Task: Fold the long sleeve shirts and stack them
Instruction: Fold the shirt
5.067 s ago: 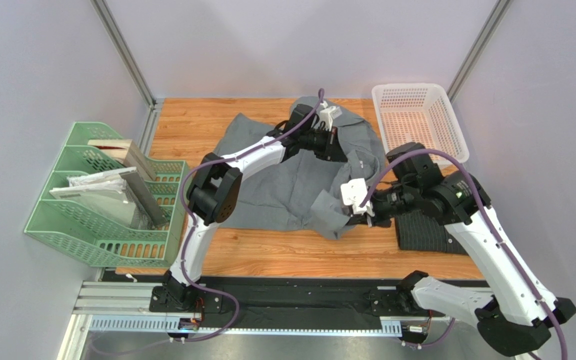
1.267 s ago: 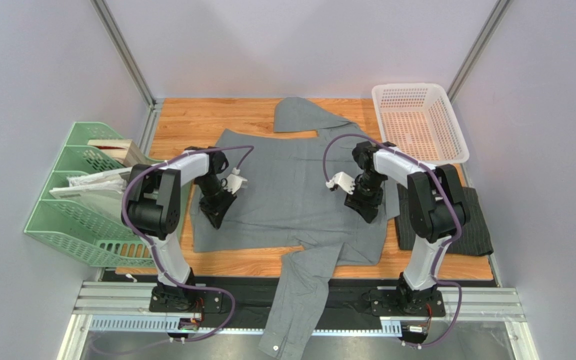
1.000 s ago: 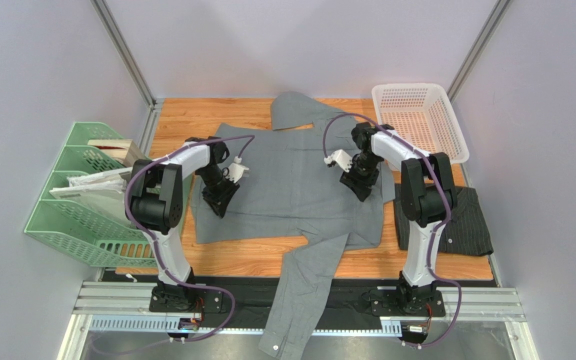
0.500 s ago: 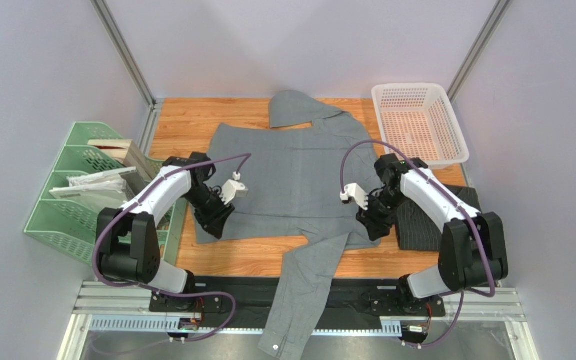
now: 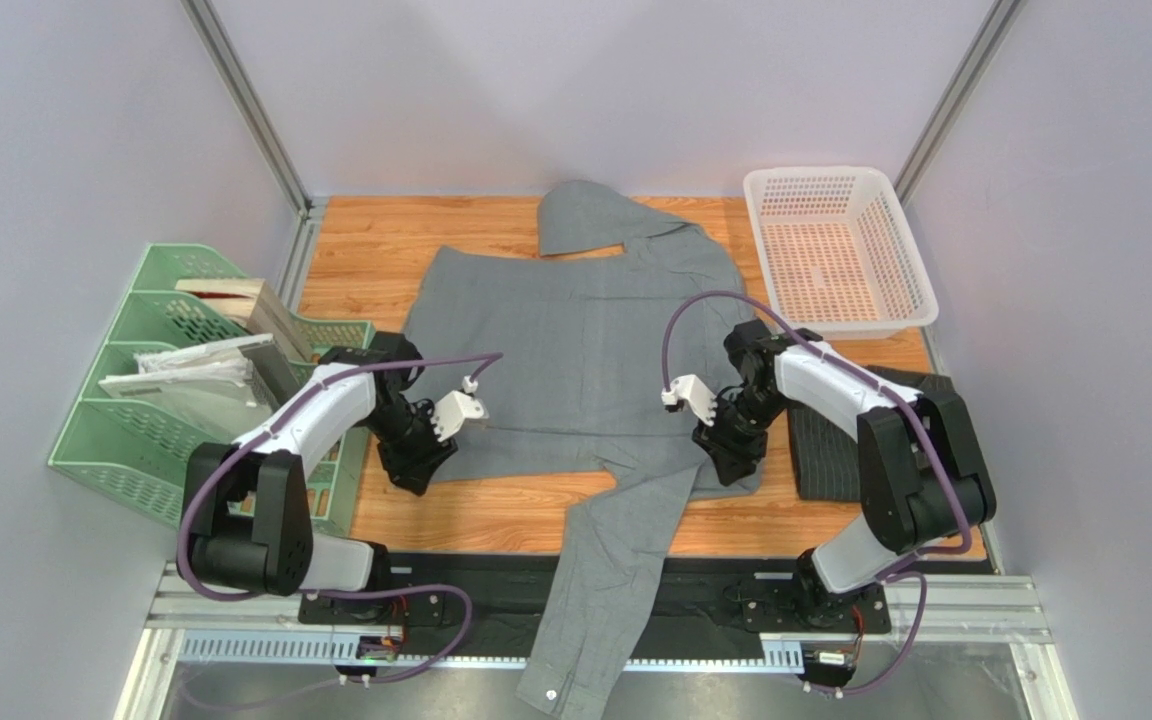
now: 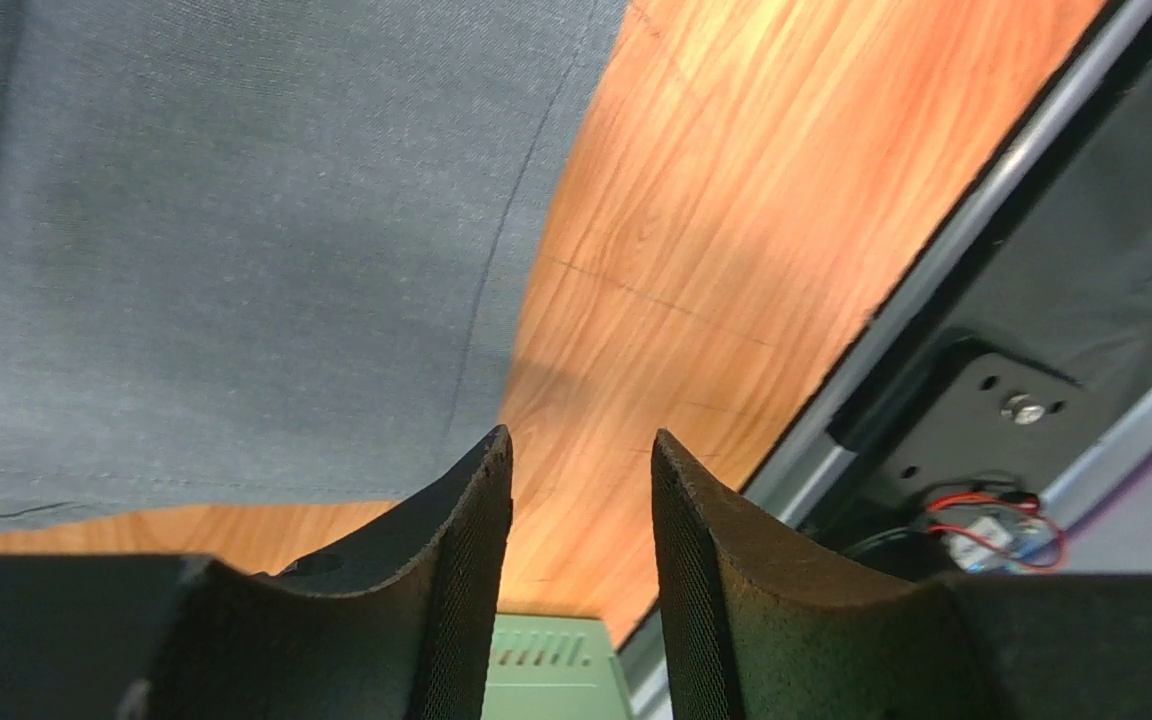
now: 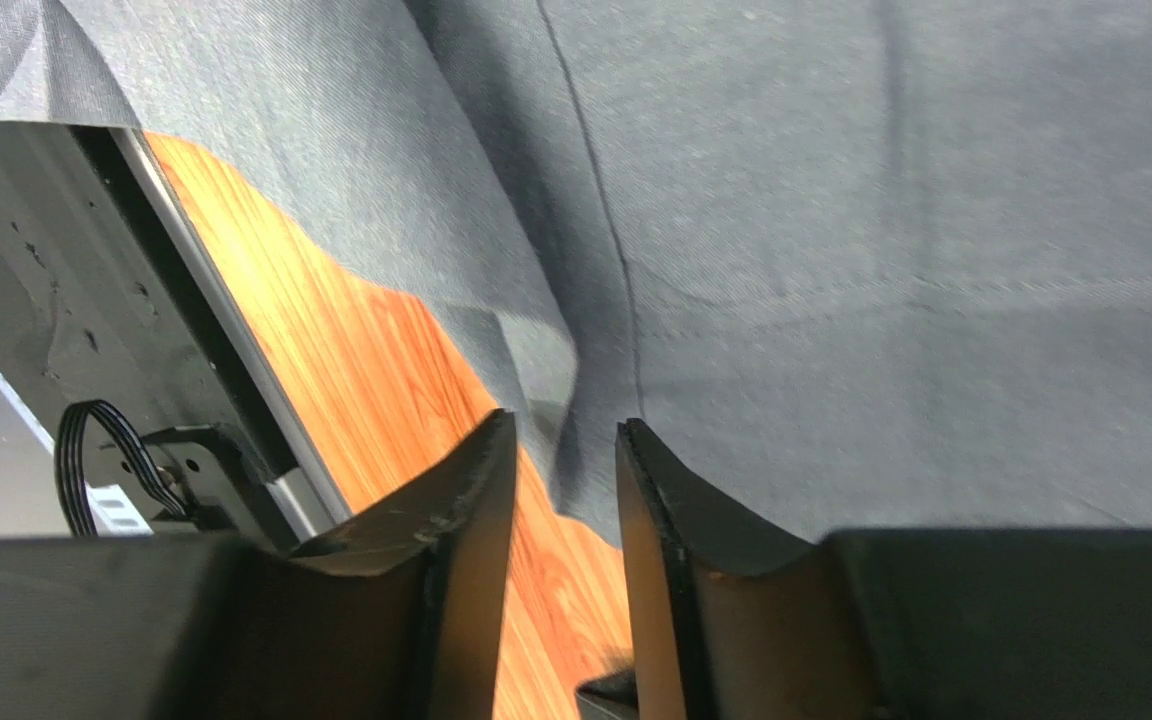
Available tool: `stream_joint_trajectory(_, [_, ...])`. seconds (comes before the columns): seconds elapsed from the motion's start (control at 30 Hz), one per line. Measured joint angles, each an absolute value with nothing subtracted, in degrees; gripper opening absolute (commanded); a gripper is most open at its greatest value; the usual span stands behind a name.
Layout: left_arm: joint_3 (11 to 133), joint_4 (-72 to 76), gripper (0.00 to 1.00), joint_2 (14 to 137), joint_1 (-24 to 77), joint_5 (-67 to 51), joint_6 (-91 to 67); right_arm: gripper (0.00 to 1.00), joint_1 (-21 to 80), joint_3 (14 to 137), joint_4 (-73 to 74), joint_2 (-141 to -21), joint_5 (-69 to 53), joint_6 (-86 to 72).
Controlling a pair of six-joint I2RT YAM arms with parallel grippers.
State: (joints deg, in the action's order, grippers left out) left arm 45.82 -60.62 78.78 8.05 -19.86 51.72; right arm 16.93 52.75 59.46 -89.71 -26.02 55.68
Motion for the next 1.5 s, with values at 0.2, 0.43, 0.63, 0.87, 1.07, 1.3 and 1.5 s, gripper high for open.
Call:
stream_joint_trajectory(0.2, [43.0, -56.7, 0.45, 76.6, 8.1, -16.4, 56.5, 0.25, 18.9, 52.2, 57.4, -90.9, -25.5, 53.1])
stream_joint_trajectory(0.43, [40.6, -52.9, 0.44, 76.8, 8.1, -13.2, 59.4, 0.0, 19.6, 52.1, 55.8, -91.1, -25.2, 50.8])
stream_joint_trajectory(0.63, [40.4, -51.0, 0.33, 77.6, 8.1, -12.9, 60.1, 0.0, 19.8, 51.9, 56.5, -91.0, -25.0, 50.6])
stream_joint_trajectory(0.87, [38.1, -48.7, 0.34, 76.1, 8.2, -12.1, 62.5, 0.0, 19.8, 52.5, 58.5, -90.9, -25.1, 50.3])
stream_joint_trajectory(1.07, [36.7, -48.6, 0.44, 74.2, 8.6, -11.8, 63.6, 0.0, 19.8, 53.4, 59.3, -90.1, -25.3, 49.3])
stream_joint_trajectory(1.3, [34.8, -47.3, 0.35, 72.0, 11.2, -9.1, 65.3, 0.0, 19.8, 53.4, 59.5, -89.9, -25.2, 48.9])
stream_joint_trajectory(1.5, [30.4, -45.1, 0.0, 66.5, 16.0, -4.4, 65.7, 0.0, 19.8, 53.7, 60.1, -89.8, -25.2, 48.8])
